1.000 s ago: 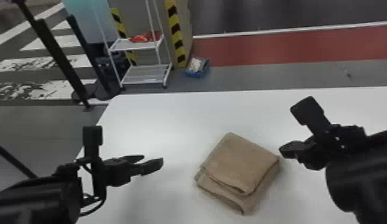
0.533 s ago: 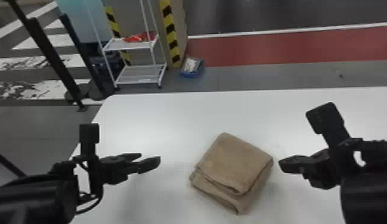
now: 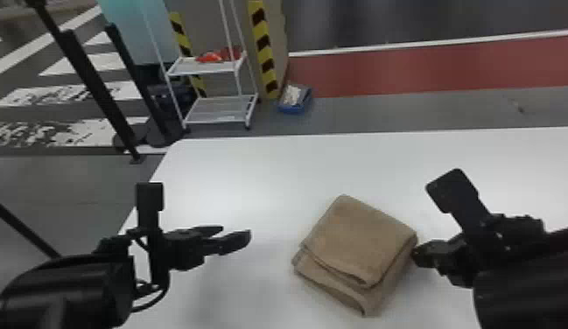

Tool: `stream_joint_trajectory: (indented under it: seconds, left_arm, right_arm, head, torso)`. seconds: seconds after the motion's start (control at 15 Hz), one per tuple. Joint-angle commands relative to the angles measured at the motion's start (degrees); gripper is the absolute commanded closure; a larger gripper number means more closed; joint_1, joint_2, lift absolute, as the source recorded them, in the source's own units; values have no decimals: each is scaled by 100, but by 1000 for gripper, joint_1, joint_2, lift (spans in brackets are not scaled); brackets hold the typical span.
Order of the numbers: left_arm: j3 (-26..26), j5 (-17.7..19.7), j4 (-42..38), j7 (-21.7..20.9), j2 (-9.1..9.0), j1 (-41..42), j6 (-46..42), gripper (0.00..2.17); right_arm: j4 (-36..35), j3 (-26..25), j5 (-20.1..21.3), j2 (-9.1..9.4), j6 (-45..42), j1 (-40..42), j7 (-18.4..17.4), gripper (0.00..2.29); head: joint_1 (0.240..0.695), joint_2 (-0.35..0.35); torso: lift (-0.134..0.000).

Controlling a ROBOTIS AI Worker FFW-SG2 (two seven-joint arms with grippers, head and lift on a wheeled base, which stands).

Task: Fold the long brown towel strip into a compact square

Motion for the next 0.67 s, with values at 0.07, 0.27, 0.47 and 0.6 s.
stream_joint_trajectory:
  seconds: [0.07, 0.27, 0.47, 0.6]
  left_arm:
    - [51, -4, -9, -9, -11, 35, 0, 100]
    - [51, -4, -18, -9, -38, 43, 0, 100]
    - [25, -13, -9, -9, -46, 52, 0, 100]
    - [34, -13, -27, -9, -46, 70, 0, 100]
  right_arm:
    - [486, 20, -236, 5, -680, -249, -379, 2108]
    - [689, 64, -420, 5, -1049, -398, -721, 2105]
    - [1119, 64, -561, 5, -1471, -556, -976, 2108]
    - [1418, 91, -693, 5, -1963, -618, -1143, 2105]
  head:
    - [695, 245]
    - [695, 247]
    - [695, 250]
    - [695, 248]
  torso:
    - [-125]
    - [-125]
    - [-125]
    - [-125]
